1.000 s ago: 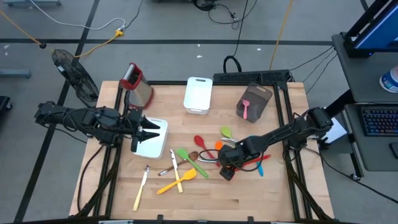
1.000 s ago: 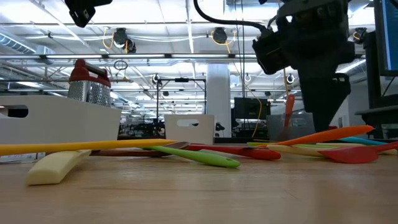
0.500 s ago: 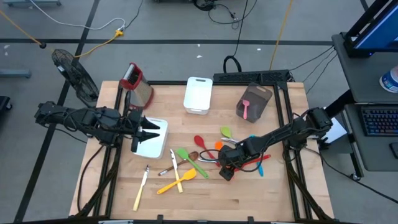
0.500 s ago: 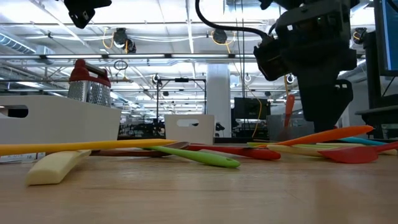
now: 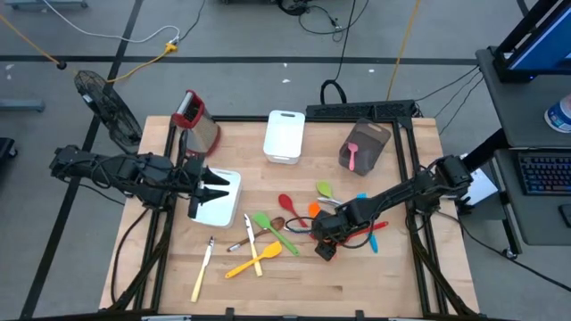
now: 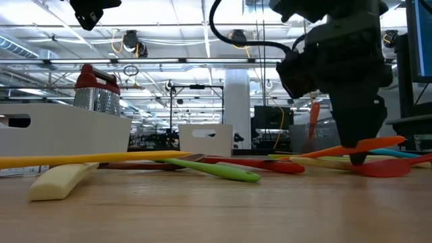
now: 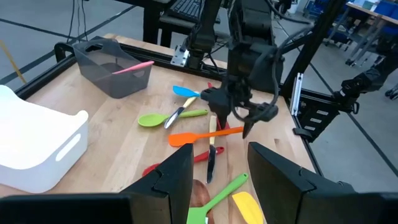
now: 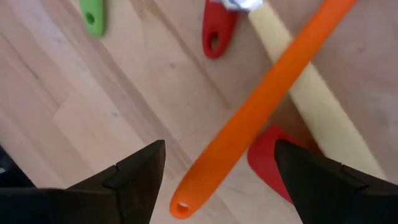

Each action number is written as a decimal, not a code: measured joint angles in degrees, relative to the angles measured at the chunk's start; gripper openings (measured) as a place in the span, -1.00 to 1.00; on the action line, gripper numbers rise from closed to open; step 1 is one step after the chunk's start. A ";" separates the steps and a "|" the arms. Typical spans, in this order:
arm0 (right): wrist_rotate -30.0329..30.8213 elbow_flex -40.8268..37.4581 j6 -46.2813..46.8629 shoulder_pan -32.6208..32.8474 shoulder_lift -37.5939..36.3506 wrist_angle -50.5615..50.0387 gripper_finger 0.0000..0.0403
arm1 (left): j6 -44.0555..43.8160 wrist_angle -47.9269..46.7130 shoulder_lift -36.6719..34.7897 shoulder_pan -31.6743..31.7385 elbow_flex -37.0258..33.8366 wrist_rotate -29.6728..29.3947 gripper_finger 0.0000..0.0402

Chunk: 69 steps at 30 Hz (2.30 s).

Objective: Pick & Place Kitchen Items
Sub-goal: Put the orange spatula into the black bin

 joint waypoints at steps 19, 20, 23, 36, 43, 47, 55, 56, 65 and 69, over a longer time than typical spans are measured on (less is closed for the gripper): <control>-0.71 0.09 2.49 0.02 1.63 0.99 -0.15 | -0.26 -0.04 0.00 0.00 0.00 -1.38 -0.22; -0.69 0.09 2.58 0.00 1.63 1.25 -0.21 | -0.26 -0.04 0.00 0.00 0.00 -1.40 -0.22; -0.66 0.09 2.64 -0.02 1.63 2.03 -0.40 | -0.17 -0.04 0.00 0.00 0.00 -1.40 -0.22; 0.60 0.00 3.63 -0.09 -0.65 2.97 -0.87 | -0.55 -0.08 0.01 0.00 0.00 -1.43 -0.22; 5.73 0.02 6.01 -0.57 -6.30 2.59 -0.86 | -0.66 -0.08 0.00 0.00 0.00 -1.44 -0.22; 10.00 0.02 6.89 -1.30 -10.86 2.52 -0.86 | -0.68 -0.08 0.00 0.00 0.00 -1.44 -0.22; 17.19 0.02 10.71 -5.69 -23.93 1.19 -0.86 | -1.11 0.02 0.02 0.00 0.00 -1.44 -0.22; 17.89 0.02 11.44 -6.45 -25.68 0.93 -0.86 | -1.47 0.03 0.00 0.00 0.00 -1.44 -0.22; 21.19 0.07 15.09 -13.64 -38.84 -6.16 -0.86 | -2.45 0.18 0.00 0.00 0.02 -1.47 -0.22; 21.96 0.07 17.36 -16.74 -43.12 -12.50 -0.86 | -2.67 0.18 0.02 0.00 0.02 -1.47 -0.22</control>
